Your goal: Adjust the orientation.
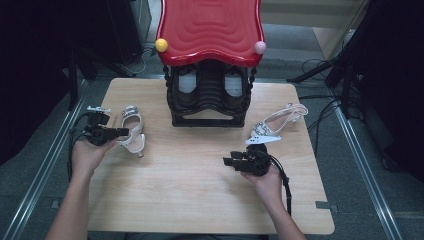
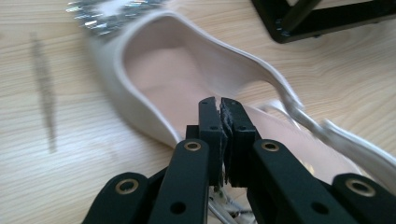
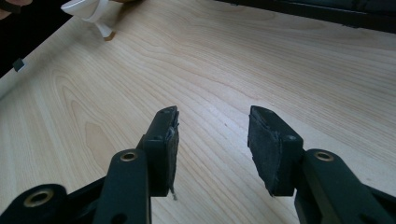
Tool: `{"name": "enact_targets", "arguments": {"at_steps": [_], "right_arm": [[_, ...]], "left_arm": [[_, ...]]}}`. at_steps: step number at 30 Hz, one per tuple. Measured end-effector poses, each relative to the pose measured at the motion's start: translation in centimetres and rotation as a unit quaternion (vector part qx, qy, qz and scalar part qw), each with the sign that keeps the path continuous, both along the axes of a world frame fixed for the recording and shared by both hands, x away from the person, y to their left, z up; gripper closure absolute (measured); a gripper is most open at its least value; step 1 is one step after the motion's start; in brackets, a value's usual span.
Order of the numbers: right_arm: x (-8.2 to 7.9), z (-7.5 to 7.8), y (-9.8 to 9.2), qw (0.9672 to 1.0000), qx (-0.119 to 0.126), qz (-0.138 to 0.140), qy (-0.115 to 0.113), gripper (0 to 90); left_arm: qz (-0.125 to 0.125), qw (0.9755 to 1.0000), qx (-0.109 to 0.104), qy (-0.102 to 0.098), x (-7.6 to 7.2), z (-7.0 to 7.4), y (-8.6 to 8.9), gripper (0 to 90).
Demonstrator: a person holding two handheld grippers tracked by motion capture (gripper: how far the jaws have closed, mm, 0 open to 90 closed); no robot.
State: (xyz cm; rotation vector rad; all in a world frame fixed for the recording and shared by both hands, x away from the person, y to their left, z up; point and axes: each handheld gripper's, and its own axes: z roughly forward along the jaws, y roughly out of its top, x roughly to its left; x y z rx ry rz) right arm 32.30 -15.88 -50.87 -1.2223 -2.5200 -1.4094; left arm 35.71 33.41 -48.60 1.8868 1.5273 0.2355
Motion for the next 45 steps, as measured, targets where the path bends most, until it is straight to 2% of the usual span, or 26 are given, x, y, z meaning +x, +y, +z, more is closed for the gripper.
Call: {"name": "enact_targets", "arguments": {"at_steps": [3,6,9,14,16,20,23,24,32,34,36,38,39,41,43,45], "right_arm": [[0.1,0.0,0.3,1.0,-0.003,0.004,0.003,53.7],[0.2,-0.1,0.5,1.0,-0.004,0.008,-0.001,53.6],[0.2,-0.1,0.6,0.9999,-0.005,0.01,-0.001,53.6],[0.2,0.0,0.6,1.0,-0.002,0.008,-0.002,53.6],[0.3,0.0,0.6,1.0,0.0,0.009,-0.003,53.6],[0.3,-0.1,0.8,0.9999,-0.002,0.011,-0.002,53.6],[0.3,-0.2,0.8,0.9999,-0.004,0.012,-0.003,53.5],[0.3,-0.1,0.8,0.9999,-0.004,0.012,-0.003,53.5],[0.2,-0.2,0.8,0.9999,-0.012,0.01,0.004,53.3],[0.2,-0.2,0.8,0.9998,-0.016,0.011,0.003,53.2],[0.3,-0.3,0.7,0.9998,-0.018,0.01,0.003,53.2],[0.3,-0.3,0.7,0.9998,-0.017,0.007,0.007,53.2],[0.3,-0.3,0.7,0.9998,-0.019,0.008,0.008,53.1],[0.2,-0.3,0.7,0.9997,-0.021,0.009,0.007,53.0],[0.2,-0.3,0.6,0.9997,-0.021,0.008,0.008,53.0],[0.2,-0.3,0.5,0.9997,-0.021,0.008,0.006,52.9]], "left_arm": [[0.01,0.9999,-0.001,-0.003,-0.2,0.1,0.6,86.5],[0.006,0.9999,-0.013,-0.007,-0.5,0.6,0.8,84.9],[0.006,0.9998,-0.013,-0.013,-0.8,1.2,0.7,82.4],[0.023,0.9988,-0.014,-0.04,-1.3,2.3,0.7,70.1],[0.032,0.9986,-0.007,-0.043,-1.5,2.5,0.8,65.8],[0.043,0.9985,0.004,-0.032,-1.2,1.7,1.0,59.4],[0.048,0.9987,0.012,-0.013,-0.7,0.6,0.9,58.5],[0.05,0.9985,0.019,-0.007,-0.5,0.3,0.9,58.6],[0.063,0.998,0.003,0.007,0.1,-1.7,1.2,58.5],[0.063,0.9979,0.011,0.007,0.2,-2.0,1.2,59.7],[0.066,0.9978,-0.002,0.004,0.2,-2.3,1.4,64.0],[0.061,0.9981,-0.011,0.002,0.2,-2.4,1.4,72.2],[0.061,0.9981,-0.007,-0.001,0.1,-2.4,1.3,75.5],[0.059,0.9982,-0.002,0.001,0.2,-2.3,1.2,76.2],[0.06,0.9981,-0.001,0.012,0.3,-2.1,1.3,79.1],[0.066,0.9977,0.008,0.013,0.4,-2.0,1.3,85.8]]}}
